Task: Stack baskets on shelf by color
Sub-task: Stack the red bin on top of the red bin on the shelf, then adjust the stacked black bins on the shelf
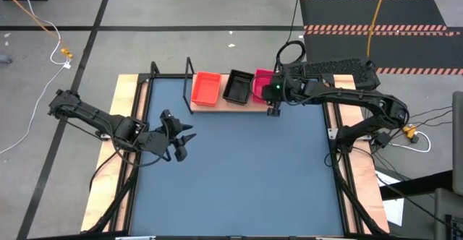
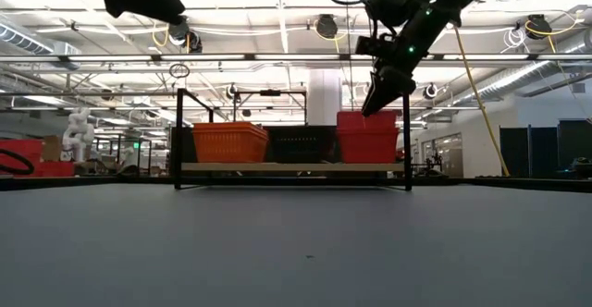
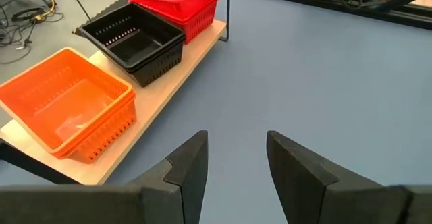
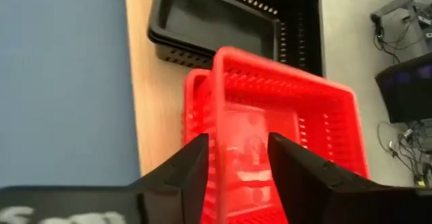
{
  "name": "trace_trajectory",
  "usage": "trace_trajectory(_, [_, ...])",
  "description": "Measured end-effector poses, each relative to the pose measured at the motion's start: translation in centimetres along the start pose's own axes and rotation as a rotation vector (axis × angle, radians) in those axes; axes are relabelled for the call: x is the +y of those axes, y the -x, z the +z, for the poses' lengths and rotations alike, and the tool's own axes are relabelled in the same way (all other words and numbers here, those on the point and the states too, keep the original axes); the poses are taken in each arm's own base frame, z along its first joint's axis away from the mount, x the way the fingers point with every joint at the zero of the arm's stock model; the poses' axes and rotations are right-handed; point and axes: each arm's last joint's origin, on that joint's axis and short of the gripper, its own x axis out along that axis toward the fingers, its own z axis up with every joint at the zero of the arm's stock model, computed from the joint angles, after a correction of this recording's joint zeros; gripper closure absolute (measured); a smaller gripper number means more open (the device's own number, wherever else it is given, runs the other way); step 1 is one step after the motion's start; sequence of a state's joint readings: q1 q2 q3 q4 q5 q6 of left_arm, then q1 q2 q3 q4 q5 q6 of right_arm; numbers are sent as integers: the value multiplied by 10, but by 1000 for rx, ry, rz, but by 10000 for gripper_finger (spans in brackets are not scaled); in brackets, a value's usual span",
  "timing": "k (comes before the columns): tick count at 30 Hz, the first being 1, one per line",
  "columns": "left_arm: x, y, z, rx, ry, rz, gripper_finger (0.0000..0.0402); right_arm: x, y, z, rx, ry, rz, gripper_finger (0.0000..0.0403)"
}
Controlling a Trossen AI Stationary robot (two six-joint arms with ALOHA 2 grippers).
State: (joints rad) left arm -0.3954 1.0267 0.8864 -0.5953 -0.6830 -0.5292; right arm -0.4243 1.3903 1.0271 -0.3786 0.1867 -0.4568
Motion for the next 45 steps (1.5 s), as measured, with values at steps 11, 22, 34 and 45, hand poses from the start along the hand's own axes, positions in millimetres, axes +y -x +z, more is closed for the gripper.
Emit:
trace_trajectory(11, [0,0,-1,5,2,3,250,25,-4,6,-143,66,100,270])
trace_trajectory(22, [5,-4,3,-4,24,28,250,34,-44,34,-305,38,-11,284])
trace_trajectory(34, [8,-5,3,-2,13,56,250,63,-82,40,-303,142,-104,281])
trace_trajectory(45, [8,-5,2,8,-6,61,250,60,-78,35,-198,153,-171,282])
